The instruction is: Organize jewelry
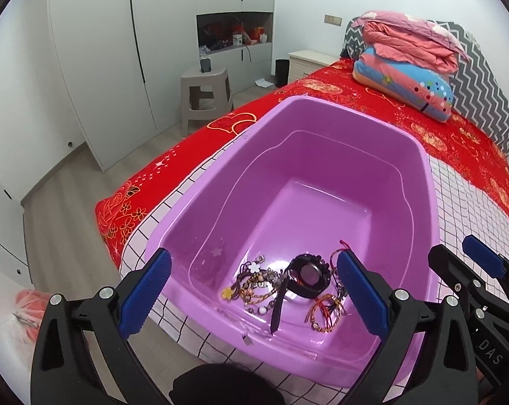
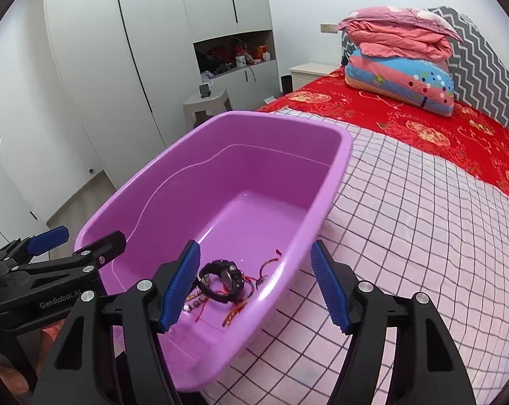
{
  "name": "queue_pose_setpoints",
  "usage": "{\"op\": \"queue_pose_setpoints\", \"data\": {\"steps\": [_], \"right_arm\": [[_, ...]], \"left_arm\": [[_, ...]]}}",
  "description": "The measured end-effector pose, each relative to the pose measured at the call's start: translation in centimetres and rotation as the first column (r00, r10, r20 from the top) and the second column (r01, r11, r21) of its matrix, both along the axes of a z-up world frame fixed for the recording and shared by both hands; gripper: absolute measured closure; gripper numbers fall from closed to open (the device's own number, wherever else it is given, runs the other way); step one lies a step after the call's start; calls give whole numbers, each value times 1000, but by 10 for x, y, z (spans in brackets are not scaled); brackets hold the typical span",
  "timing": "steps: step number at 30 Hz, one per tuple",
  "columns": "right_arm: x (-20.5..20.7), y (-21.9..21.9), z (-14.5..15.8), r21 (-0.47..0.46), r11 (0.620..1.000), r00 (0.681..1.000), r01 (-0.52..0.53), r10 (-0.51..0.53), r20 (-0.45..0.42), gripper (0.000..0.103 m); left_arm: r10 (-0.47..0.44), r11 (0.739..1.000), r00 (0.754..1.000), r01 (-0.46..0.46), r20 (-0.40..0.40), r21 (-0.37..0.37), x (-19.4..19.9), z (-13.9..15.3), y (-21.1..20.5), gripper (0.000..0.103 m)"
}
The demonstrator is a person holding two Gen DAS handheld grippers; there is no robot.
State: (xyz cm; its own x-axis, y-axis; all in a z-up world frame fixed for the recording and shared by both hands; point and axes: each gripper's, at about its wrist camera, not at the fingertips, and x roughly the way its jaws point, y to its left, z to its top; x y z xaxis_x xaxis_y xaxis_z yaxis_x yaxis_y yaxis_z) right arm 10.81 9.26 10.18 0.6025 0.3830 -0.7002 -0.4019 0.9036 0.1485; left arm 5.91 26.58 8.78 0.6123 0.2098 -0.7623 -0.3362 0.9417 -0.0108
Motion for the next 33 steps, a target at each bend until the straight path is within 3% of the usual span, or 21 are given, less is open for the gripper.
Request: {"op": "queue_pose_setpoints", "data": {"steps": [33], "right_arm": [[-27,-16,2,6,1000,999,14,-14,-49,38]], "left_arm": [[-30,999,999,31,-15,17,-27,5,-21,6]]}}
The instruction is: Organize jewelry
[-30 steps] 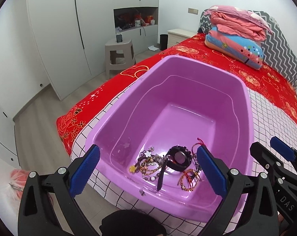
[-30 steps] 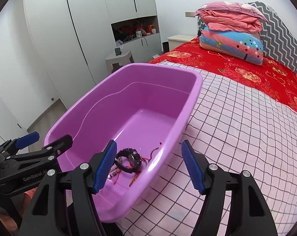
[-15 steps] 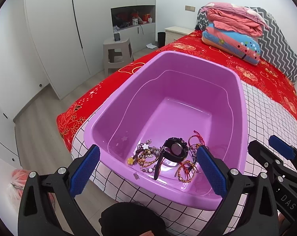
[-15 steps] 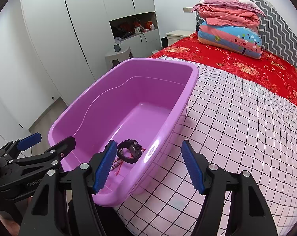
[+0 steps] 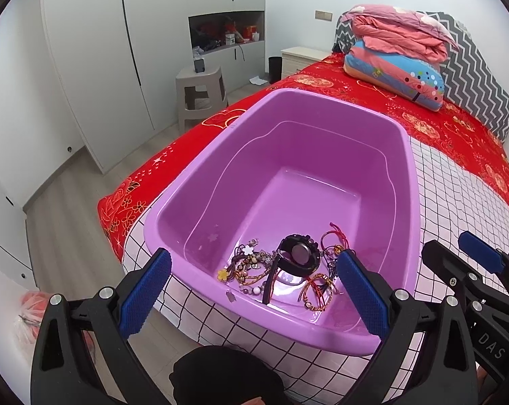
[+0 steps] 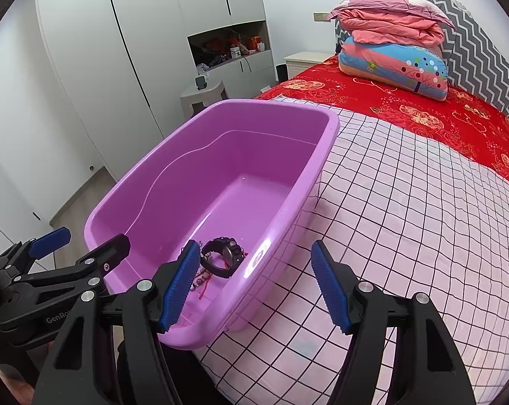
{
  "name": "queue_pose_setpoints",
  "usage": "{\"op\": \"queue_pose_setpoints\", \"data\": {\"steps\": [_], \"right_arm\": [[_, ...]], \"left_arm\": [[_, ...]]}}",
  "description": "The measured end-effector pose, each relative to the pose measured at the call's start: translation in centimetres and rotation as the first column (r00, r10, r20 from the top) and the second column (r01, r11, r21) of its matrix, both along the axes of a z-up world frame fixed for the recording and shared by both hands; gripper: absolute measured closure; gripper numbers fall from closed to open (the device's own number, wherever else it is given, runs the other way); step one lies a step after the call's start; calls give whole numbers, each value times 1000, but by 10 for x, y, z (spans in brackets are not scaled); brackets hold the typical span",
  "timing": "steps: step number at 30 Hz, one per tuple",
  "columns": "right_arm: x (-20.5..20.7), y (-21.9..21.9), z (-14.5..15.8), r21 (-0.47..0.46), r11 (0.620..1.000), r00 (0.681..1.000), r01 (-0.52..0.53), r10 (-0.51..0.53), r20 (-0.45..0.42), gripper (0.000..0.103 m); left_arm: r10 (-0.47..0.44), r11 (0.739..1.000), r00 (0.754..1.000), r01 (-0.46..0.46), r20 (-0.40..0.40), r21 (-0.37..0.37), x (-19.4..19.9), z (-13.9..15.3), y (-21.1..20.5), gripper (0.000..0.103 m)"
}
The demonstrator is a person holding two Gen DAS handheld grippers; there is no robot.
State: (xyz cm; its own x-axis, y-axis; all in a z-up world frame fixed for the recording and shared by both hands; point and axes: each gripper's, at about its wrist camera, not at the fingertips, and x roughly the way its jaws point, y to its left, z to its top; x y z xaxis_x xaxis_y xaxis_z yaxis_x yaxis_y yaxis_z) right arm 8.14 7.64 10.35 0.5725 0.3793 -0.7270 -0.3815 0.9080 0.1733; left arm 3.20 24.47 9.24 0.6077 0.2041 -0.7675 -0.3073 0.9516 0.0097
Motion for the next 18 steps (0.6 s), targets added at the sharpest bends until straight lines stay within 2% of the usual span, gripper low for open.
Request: {"op": "queue_pose_setpoints", "data": {"steps": [18], "right_arm": [[-3,-3,0,1,1000,1000,2,-2,-1,38]], "left_arm": [[-3,1000,1000,3,-4,5,1,-1,-2,6]]}}
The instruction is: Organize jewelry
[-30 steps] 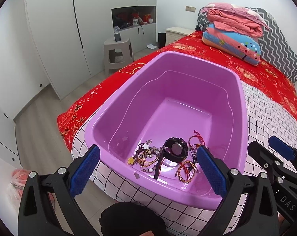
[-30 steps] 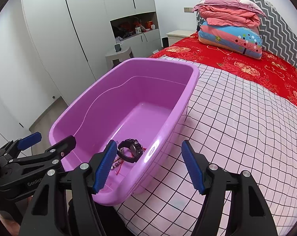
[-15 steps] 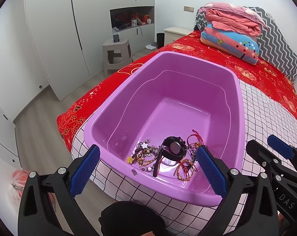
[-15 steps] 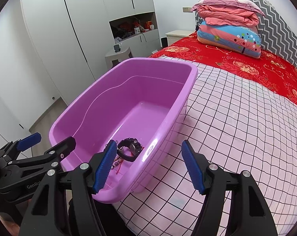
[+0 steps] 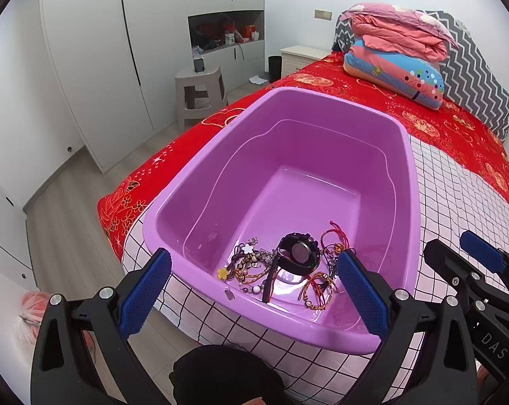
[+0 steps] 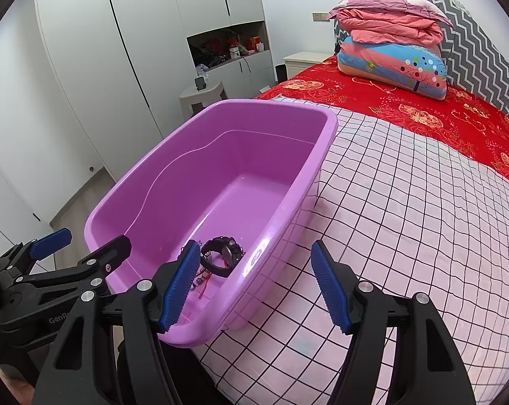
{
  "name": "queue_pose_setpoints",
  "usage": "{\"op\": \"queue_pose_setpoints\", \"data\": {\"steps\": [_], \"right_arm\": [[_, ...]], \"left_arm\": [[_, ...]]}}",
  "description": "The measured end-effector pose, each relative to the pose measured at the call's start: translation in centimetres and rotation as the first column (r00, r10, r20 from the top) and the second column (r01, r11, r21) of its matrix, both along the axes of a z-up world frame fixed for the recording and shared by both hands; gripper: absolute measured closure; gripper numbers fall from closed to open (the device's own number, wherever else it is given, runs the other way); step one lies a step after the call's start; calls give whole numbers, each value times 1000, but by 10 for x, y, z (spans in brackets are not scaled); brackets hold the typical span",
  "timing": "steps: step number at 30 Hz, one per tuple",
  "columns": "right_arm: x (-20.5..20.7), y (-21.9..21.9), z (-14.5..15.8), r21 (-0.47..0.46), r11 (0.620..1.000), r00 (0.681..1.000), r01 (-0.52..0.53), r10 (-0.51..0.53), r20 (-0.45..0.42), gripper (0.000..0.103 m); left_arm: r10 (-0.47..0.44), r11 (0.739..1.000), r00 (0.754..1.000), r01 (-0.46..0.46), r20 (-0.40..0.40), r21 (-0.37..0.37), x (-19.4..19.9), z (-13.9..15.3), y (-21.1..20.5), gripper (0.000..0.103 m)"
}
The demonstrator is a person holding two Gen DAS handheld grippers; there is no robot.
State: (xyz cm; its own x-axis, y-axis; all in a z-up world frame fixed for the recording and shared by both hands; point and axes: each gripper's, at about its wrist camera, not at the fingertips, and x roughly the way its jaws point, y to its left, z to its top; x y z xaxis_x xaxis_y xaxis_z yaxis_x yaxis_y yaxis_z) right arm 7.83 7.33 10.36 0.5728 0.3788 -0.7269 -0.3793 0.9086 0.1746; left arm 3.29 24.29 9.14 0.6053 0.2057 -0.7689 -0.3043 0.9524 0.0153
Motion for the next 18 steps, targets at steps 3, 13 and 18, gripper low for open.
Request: {"op": "queue_pose_setpoints", "data": {"steps": [3,13,18], "right_arm": [[-1,0,-1,-1,1000,1000,0,0,-5,38],[-2,2,-1,-2,1000,1000,-2,2,-7,38],[0,3,-3,-3,1000,1000,-2,2,-8,38]], "left_arm": [[0,1000,1000,0,-3,-2,0,-1,0,6],[1,1000,1000,-1,-6,-1,0,-3,0,6],[4,1000,1000,-4,-8,9,0,-4,-1,6]]}}
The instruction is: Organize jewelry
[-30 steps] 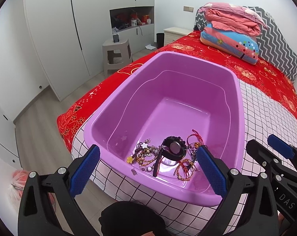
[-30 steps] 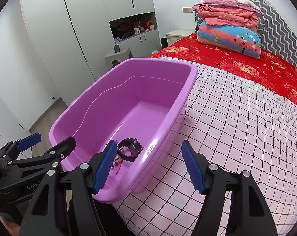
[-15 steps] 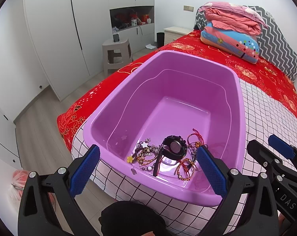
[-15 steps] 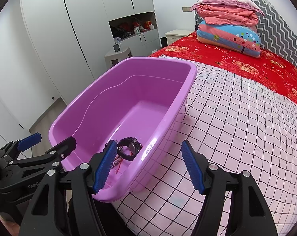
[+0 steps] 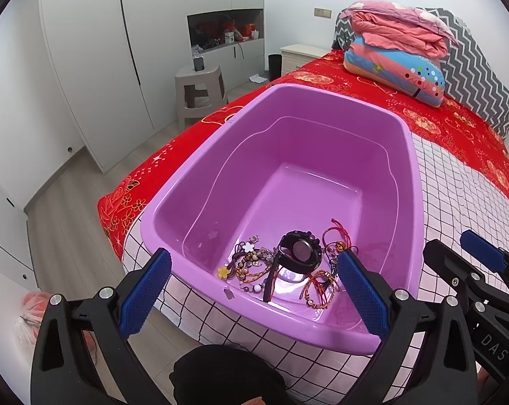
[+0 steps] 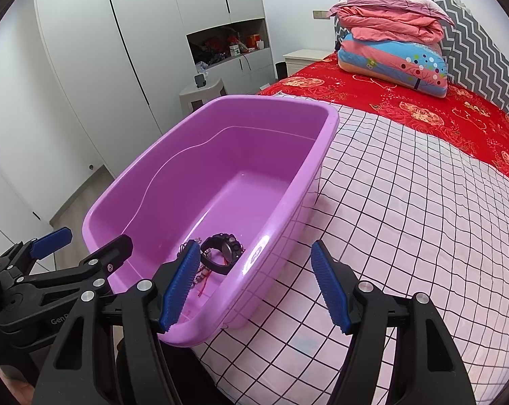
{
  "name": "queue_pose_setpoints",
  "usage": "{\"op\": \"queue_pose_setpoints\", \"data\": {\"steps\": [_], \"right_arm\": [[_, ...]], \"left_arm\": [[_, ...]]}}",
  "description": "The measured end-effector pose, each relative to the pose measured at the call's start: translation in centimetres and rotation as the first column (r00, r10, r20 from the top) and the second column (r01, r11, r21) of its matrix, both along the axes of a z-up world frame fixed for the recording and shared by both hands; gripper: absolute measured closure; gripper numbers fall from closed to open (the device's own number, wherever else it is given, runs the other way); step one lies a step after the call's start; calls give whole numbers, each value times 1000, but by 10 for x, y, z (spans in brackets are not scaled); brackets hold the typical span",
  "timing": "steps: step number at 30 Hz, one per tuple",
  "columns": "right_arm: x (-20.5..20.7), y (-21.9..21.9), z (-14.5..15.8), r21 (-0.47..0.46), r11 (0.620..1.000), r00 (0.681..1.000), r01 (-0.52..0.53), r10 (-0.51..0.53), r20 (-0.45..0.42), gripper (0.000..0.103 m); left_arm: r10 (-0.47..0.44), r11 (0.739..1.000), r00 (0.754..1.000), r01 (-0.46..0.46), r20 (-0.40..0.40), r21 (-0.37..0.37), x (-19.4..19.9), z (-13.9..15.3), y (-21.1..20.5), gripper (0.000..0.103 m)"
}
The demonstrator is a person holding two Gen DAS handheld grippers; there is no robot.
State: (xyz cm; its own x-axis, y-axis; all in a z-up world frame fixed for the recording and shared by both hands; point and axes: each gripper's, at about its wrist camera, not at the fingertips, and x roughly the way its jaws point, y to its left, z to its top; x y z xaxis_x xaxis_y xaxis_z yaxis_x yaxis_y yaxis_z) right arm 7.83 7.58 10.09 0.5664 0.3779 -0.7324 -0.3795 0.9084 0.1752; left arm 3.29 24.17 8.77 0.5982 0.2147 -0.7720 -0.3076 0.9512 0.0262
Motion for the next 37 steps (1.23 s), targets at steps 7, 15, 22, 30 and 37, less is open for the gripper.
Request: {"op": "queue_pose_setpoints", "data": {"steps": [7,15,22,30,37], "right_arm": [[-1,1,0,0,1000,1000,-1,1,0,38],[0,1,-1,0,1000,1000,0,0,0,38],[-1,1,-1,0,1000,1000,0,0,-1,38],[-1,2,-1,-1,1000,1000,-1,1,0,38],[-1,3,-2,-1,1000,1000,-1,1,-2,38]], "left_arm": [[9,1000,1000,-9,3,0,-1,-1,0,6],[14,1000,1000,-14,6,-9,-1,-1,3,6],[2,1000,1000,-1,27,-27,-3,0,3,6],[25,1000,999,-25,24,-6,-2,0,5,6],[40,999,999,-41,16,28,-3,1,3,6]]}}
